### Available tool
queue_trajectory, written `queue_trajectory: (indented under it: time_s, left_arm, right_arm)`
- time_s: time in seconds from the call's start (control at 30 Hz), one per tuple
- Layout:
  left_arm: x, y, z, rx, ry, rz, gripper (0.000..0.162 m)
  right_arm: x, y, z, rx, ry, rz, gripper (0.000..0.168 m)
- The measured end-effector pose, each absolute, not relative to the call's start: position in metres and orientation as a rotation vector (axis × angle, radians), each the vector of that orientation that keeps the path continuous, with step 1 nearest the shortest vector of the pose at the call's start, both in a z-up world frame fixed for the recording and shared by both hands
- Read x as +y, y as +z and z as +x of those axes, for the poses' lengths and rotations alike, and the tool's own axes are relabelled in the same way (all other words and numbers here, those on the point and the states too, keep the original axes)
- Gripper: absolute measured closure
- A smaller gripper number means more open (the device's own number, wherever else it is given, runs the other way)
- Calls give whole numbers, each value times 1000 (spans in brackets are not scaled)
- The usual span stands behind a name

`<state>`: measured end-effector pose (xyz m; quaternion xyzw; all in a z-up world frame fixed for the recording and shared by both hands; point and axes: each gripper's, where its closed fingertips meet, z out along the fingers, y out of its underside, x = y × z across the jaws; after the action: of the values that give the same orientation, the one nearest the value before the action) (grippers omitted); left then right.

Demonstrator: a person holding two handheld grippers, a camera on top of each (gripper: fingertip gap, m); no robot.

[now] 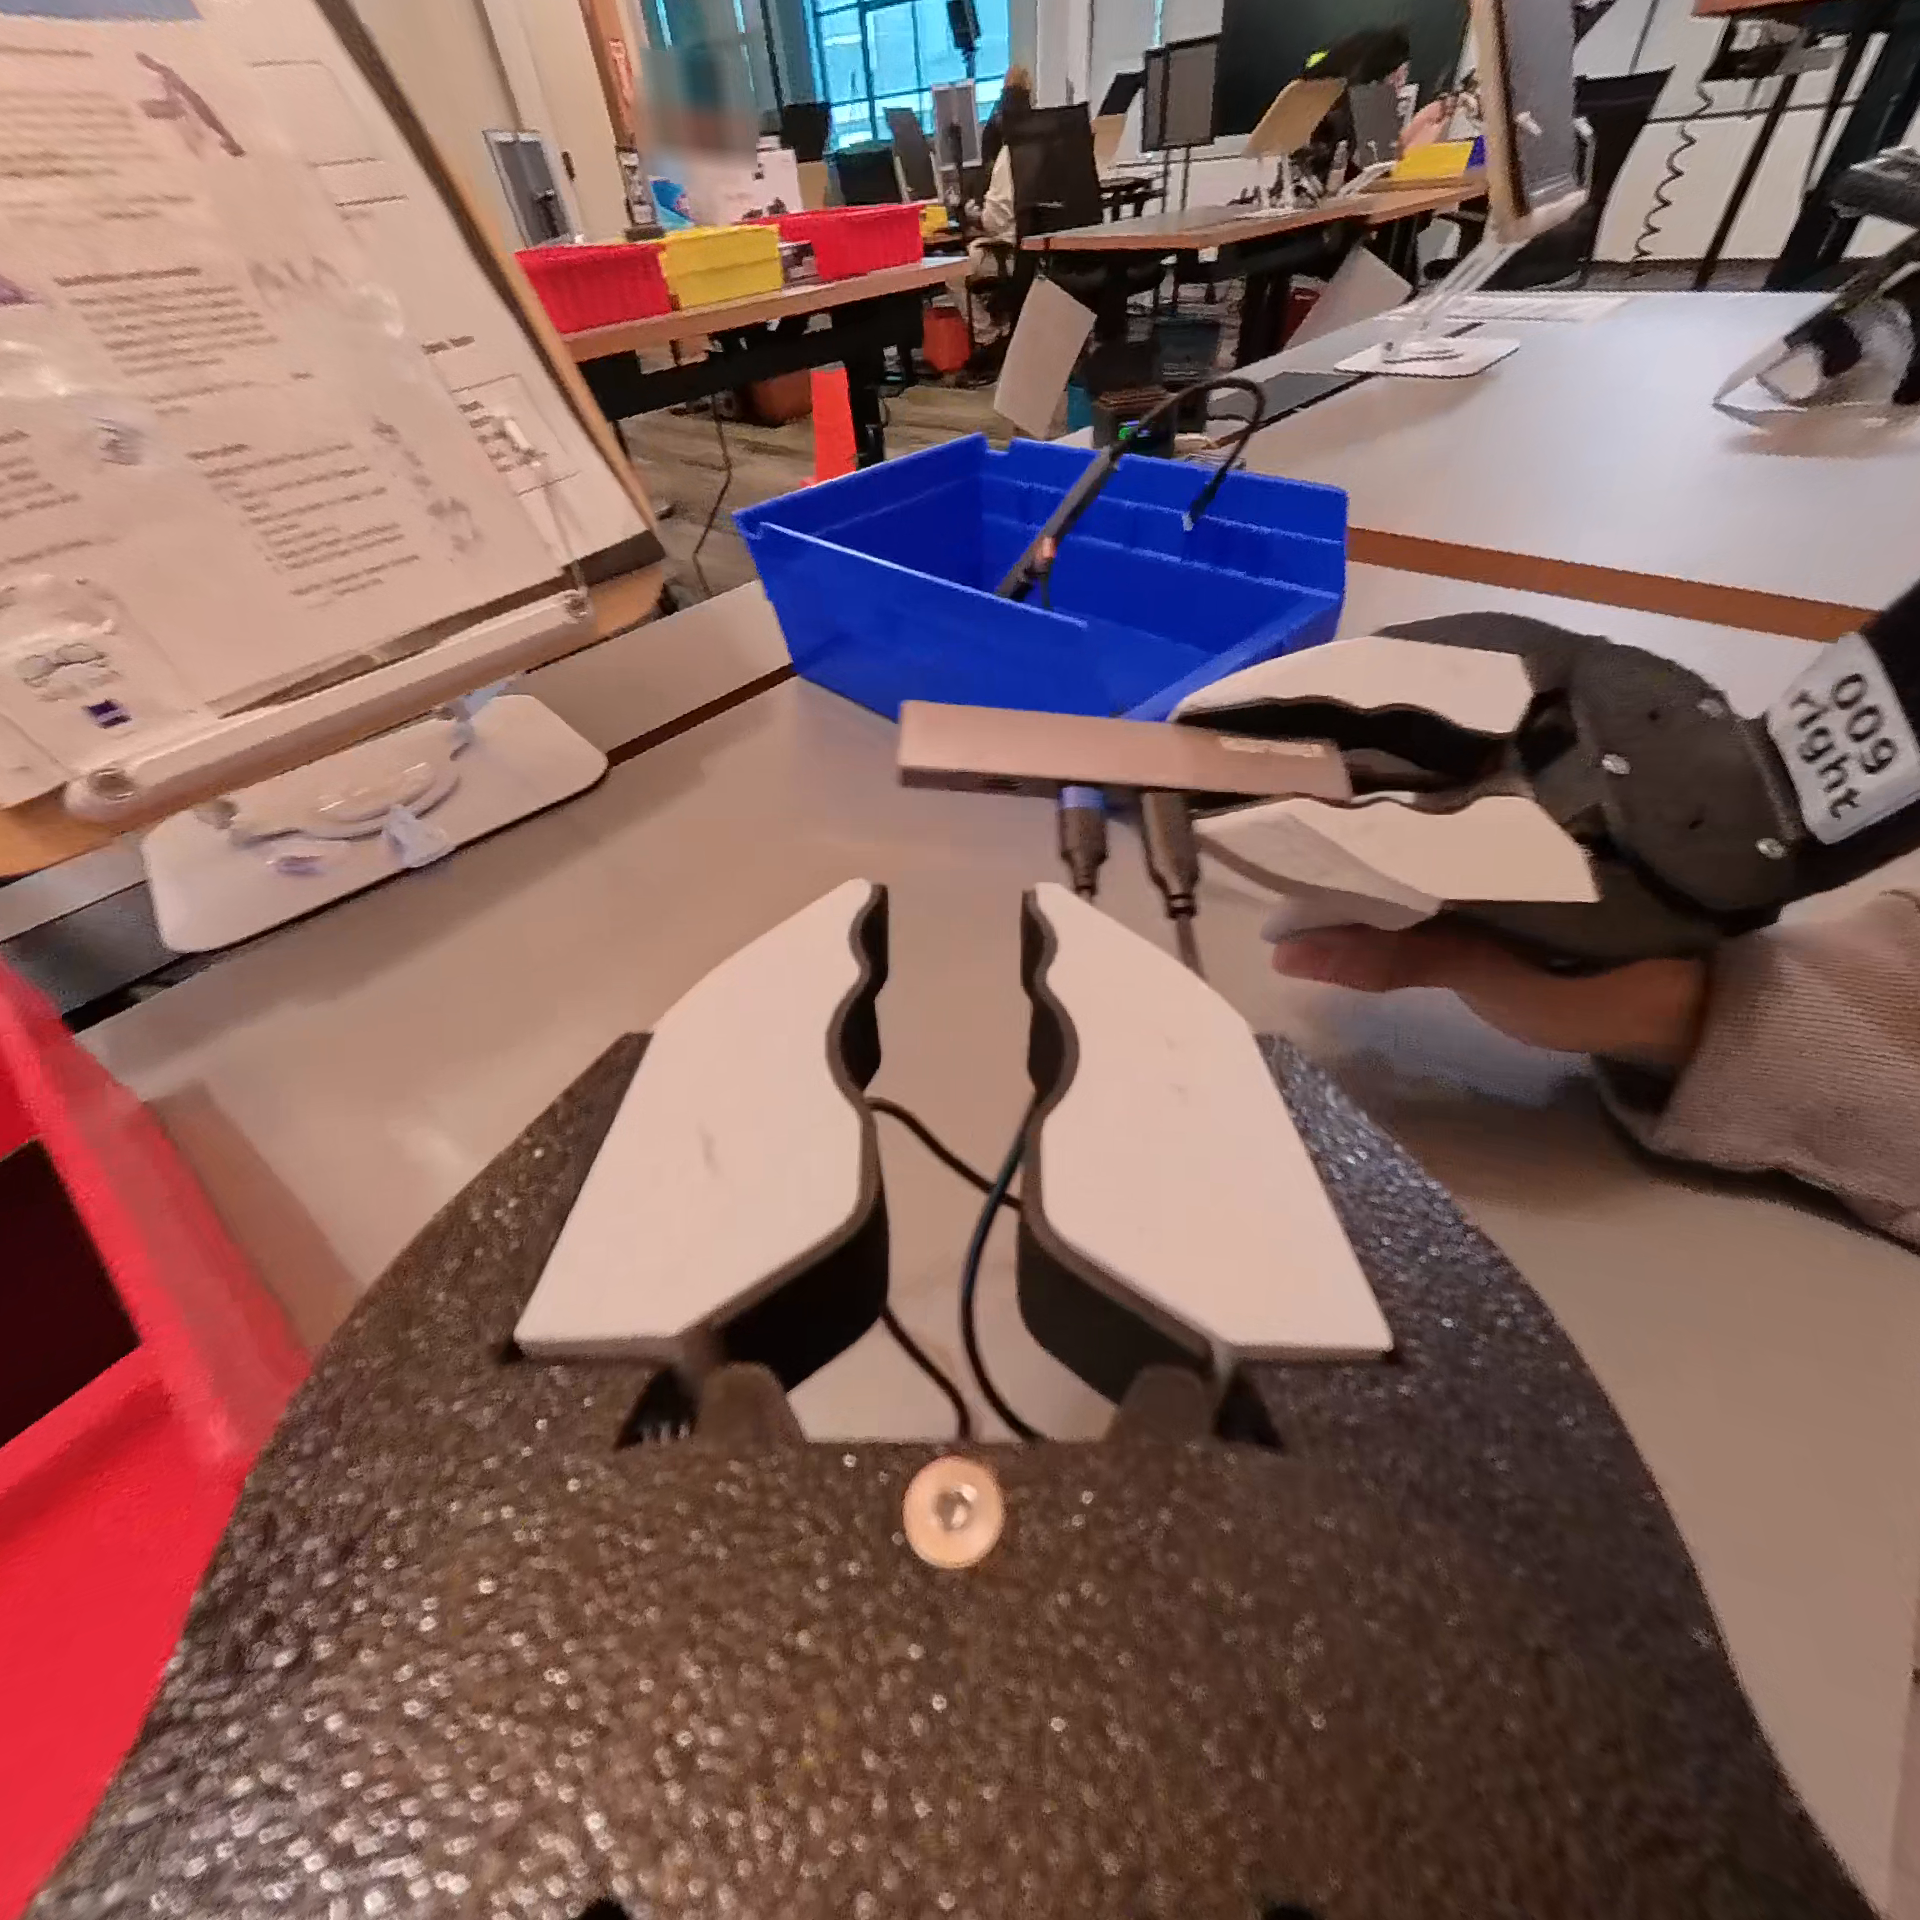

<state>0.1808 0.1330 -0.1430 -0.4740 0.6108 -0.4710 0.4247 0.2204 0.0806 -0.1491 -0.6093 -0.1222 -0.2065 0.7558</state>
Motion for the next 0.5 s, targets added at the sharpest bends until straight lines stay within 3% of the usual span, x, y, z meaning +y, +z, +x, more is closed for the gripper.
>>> queue_trajectory:
  time_s: [0.2,0.5]
  left_arm:
    - [179,-132,165,1465,-1075,-1265,137]
    - [221,-130,145,1363,-1101,-1379,137]
  right_arm:
    - [71,-124,232,-226,-505,-1322,143]
    - [13,21,282,-126,-572,-1192,144]
